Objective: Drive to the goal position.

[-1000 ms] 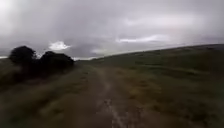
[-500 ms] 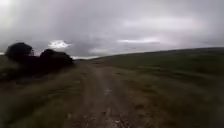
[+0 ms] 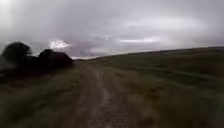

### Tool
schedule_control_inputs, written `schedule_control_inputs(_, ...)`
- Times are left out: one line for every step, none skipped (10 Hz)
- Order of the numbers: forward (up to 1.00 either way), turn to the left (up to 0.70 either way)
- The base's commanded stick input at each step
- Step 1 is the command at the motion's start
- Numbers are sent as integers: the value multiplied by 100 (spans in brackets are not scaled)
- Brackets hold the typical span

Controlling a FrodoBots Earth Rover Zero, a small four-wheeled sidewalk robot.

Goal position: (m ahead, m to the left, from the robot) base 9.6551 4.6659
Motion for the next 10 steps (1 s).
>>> schedule_control_inputs(70,11)
schedule_control_inputs(70,24)
schedule_control_inputs(70,35)
schedule_control_inputs(70,35)
schedule_control_inputs(70,0)
schedule_control_inputs(70,0)
schedule_control_inputs(70,0)
schedule_control_inputs(70,0)
schedule_control_inputs(70,0)
schedule_control_inputs(70,0)
